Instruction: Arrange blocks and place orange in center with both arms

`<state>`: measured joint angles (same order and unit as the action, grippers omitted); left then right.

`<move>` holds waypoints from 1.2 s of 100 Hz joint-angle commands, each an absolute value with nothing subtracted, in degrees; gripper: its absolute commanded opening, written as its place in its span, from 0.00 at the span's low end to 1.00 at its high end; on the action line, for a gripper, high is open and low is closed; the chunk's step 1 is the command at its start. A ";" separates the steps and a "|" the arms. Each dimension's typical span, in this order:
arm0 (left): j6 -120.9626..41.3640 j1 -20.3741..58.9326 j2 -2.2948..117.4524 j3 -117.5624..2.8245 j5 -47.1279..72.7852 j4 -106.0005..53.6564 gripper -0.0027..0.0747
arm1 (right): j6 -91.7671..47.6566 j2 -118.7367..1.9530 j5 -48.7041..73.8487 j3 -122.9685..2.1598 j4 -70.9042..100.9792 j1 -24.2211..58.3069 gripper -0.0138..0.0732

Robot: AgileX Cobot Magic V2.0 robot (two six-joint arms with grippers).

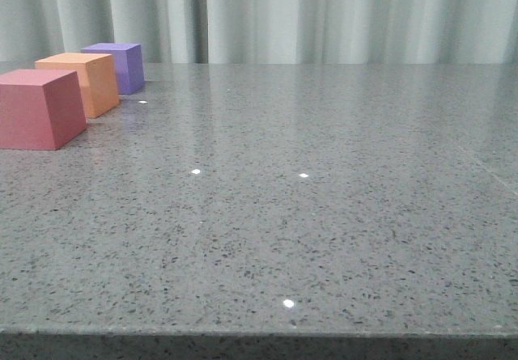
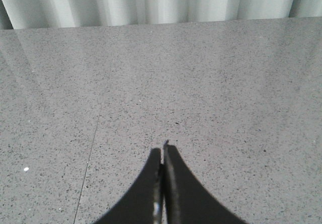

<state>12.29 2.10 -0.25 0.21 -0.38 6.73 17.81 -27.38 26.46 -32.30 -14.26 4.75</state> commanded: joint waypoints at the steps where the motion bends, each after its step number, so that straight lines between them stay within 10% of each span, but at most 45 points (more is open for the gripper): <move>1: 12.37 2.00 -2.32 2.53 -5.08 6.21 0.01 | 17.16 -27.56 22.09 -33.84 -15.61 4.32 0.08; 72: 12.37 2.00 -2.32 2.53 -5.08 6.21 0.01 | 7.01 2.08 4.62 -8.18 -3.39 0.51 0.08; 120: 12.37 2.00 -2.32 2.53 -5.08 6.21 0.01 | 7.06 1.45 -6.86 0.53 -1.42 0.12 0.08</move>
<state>12.29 2.10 -0.25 0.21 -0.53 6.73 7.75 0.70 -0.40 1.43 -1.43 0.36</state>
